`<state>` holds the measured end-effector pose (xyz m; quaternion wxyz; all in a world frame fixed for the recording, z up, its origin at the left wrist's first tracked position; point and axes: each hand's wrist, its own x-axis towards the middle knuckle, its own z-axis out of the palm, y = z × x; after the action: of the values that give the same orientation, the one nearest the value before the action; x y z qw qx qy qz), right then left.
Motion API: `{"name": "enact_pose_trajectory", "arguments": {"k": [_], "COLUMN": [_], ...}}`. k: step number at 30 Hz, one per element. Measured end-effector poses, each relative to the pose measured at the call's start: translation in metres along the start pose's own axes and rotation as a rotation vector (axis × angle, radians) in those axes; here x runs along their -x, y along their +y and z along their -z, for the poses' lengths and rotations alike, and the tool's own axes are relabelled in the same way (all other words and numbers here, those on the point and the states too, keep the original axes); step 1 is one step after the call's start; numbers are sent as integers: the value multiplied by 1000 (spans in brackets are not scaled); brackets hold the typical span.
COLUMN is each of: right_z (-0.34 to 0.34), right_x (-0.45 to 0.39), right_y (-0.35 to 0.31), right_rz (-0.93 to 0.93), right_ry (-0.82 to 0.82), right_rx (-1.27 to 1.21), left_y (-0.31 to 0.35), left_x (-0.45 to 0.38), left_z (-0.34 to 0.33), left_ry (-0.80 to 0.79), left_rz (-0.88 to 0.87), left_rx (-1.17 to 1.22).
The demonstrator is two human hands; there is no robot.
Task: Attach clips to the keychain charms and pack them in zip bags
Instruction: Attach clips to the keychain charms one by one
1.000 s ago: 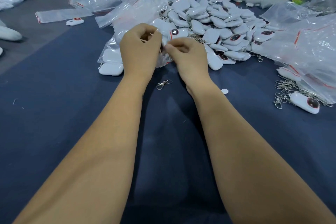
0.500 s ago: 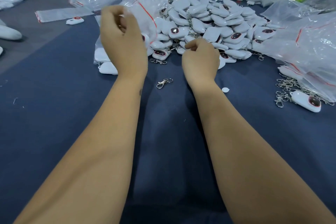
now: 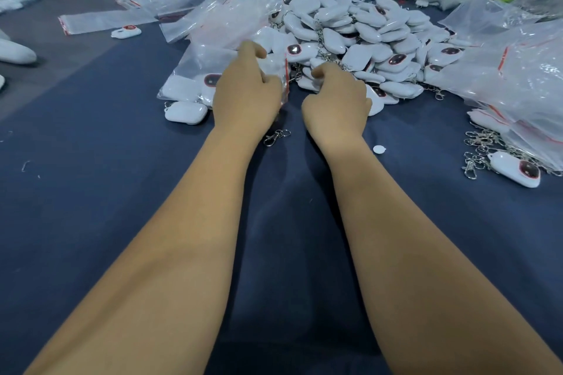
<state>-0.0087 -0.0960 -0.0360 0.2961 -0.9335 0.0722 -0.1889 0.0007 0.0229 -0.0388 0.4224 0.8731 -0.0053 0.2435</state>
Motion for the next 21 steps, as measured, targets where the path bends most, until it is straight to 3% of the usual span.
{"name": "enact_pose_trajectory", "arguments": {"k": [3,6,13,18,21], "right_z": [0,0,-1,-2,-4], "right_x": [1,-2,-8,-9,-6], "right_y": [-3,-6,-4,-7,-6], "right_rz": [12,-105,-301,-258,-218], "right_ry": [97,167,29,-210,-245], "right_rx": [-290,-689,-1127,-1183,-1133], "left_y": [4,6,5,3,3], "left_x": [2,1,4,1,3], "left_z": [2,2,-1,0,0], "left_ry": [72,-20,-159,-126,-143], "left_rz": [4,83,93,85,79], "left_rx": [93,157,208,326,350]}}
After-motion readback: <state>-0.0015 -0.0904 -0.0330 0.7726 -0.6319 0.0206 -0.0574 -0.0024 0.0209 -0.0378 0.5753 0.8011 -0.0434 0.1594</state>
